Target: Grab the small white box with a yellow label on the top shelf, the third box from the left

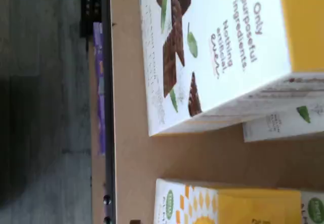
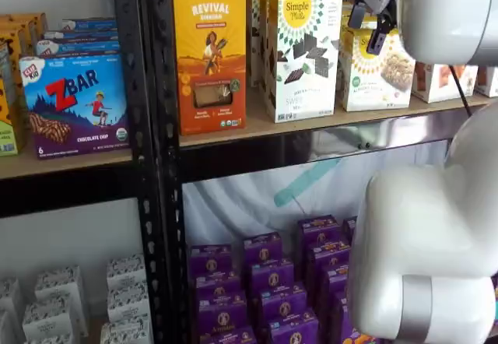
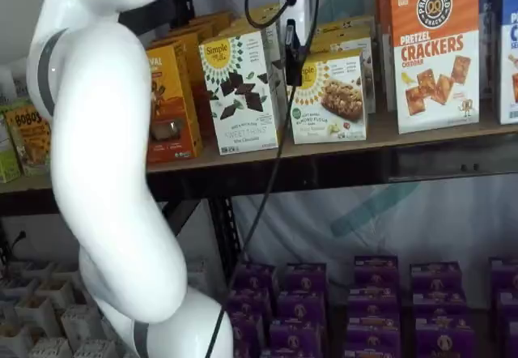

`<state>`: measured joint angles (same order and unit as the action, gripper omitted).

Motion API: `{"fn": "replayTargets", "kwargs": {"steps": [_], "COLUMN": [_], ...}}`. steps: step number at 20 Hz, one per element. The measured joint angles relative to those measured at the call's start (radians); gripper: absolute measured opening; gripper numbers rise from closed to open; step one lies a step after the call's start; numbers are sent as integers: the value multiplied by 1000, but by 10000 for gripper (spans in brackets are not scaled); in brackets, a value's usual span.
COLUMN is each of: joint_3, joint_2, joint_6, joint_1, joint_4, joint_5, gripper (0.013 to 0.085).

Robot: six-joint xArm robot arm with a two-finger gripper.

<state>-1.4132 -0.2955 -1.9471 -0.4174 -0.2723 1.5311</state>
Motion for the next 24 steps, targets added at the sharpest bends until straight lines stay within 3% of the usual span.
{"fn": "replayTargets", "kwargs": {"steps": [15, 24], "joint_3": [-134, -156], "joint_2": [115, 141], "joint_6": [49, 68], "joint_1": [67, 97], "joint_4": [159, 225], "joint_5": [132, 156], "gripper": [850, 850]}}
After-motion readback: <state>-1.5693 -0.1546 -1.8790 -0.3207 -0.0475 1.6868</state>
